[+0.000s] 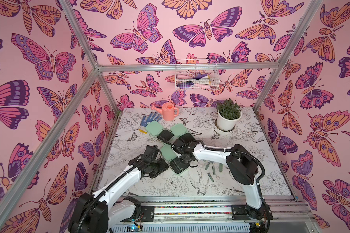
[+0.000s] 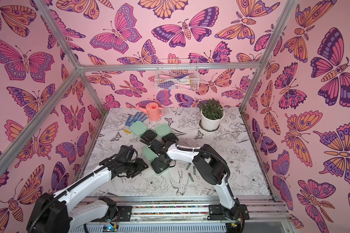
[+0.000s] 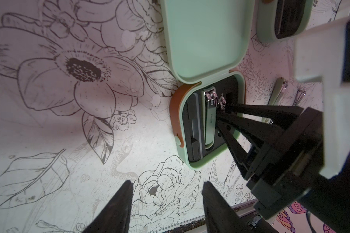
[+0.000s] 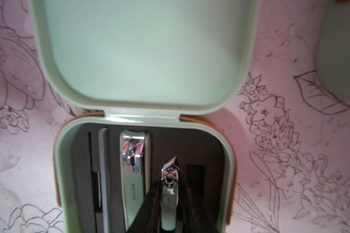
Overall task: Organize nail clipper sets
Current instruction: Place the nail clipper in the storage box.
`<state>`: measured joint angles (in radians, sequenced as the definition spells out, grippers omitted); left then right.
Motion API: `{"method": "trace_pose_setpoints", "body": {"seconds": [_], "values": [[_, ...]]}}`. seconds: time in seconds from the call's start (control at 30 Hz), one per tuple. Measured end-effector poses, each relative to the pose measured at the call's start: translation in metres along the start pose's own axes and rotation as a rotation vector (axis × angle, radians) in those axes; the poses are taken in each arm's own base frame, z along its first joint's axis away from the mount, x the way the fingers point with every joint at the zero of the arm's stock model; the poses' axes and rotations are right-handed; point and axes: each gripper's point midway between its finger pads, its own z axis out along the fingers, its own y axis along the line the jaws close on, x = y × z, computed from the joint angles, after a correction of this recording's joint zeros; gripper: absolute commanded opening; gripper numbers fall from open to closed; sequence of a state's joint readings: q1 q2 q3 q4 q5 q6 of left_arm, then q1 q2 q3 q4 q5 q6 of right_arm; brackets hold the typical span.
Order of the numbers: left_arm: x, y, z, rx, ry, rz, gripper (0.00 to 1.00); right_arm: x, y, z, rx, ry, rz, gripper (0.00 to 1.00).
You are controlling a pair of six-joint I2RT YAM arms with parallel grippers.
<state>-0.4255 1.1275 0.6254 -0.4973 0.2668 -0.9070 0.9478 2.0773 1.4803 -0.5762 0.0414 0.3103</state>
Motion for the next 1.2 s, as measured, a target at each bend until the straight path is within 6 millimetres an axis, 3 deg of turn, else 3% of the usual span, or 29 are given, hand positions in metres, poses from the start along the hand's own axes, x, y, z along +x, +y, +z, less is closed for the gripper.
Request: {"method": "trace_pose_setpoints", "body": {"seconds": [0.63,1.07,1.2], "values": [[0.0,0.001,0.001,-0.006,0.004,-0.002,0.57,0.0,-0.002,-0.005,0.012,-0.005,0.004,0.24],[0.002,0.006,0.008,-0.031,0.025,-0.009,0.57,-0.007,-0.004,-0.02,0.018,-0.04,0.009,0.24],[0.003,0.008,0.011,-0.042,0.037,-0.009,0.57,-0.012,-0.011,-0.038,0.043,-0.077,0.015,0.24]]}}
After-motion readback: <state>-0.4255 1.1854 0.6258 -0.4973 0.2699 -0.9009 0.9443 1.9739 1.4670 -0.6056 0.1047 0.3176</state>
